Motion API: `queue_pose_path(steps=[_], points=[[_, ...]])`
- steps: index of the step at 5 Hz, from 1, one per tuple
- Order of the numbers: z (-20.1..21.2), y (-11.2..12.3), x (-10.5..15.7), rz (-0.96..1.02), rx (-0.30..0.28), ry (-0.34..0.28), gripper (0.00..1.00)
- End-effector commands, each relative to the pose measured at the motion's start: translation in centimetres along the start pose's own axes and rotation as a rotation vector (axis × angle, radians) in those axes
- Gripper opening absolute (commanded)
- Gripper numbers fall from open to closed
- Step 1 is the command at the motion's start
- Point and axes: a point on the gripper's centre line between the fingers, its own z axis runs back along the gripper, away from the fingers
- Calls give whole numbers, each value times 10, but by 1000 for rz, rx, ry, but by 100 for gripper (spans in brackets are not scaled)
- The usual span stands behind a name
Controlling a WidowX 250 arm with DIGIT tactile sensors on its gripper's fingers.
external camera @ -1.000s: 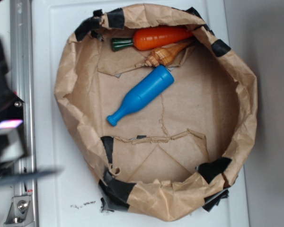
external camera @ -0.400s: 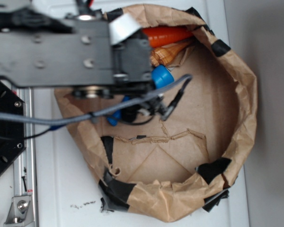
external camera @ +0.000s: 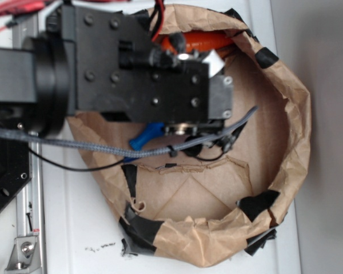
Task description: Grab the blue bottle.
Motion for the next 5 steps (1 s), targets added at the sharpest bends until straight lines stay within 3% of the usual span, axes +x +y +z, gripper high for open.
queue_pose_path(steps=[1, 2, 3, 4, 5], points=[[-23, 5, 17, -234, -24, -107, 100], [-15, 5, 33, -284, 32, -184, 0], [19, -4, 39, -344, -119, -192, 0], [74, -28, 23, -453, -226, -223, 0], [120, -31, 9, -372, -271, -125, 0]])
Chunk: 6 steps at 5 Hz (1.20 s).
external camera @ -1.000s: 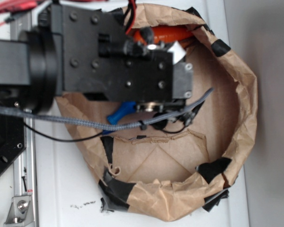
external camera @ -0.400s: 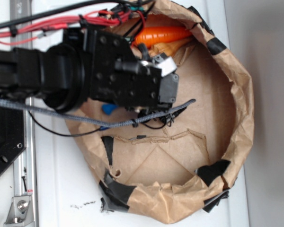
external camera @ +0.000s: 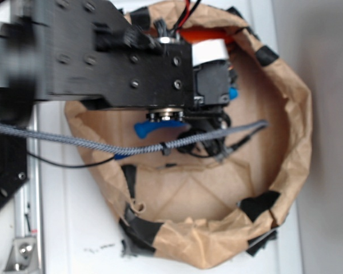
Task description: Grab the blue bottle.
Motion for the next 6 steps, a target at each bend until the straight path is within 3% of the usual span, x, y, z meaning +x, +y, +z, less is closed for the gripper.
queue_pose_path(steps=[1, 2, 3, 6], points=[[66, -15, 8, 105, -16, -27, 0], [63, -14, 8, 158, 11, -27, 0], [59, -14, 5, 158, -14, -11, 0], [56, -15, 0, 182, 1, -9, 0]])
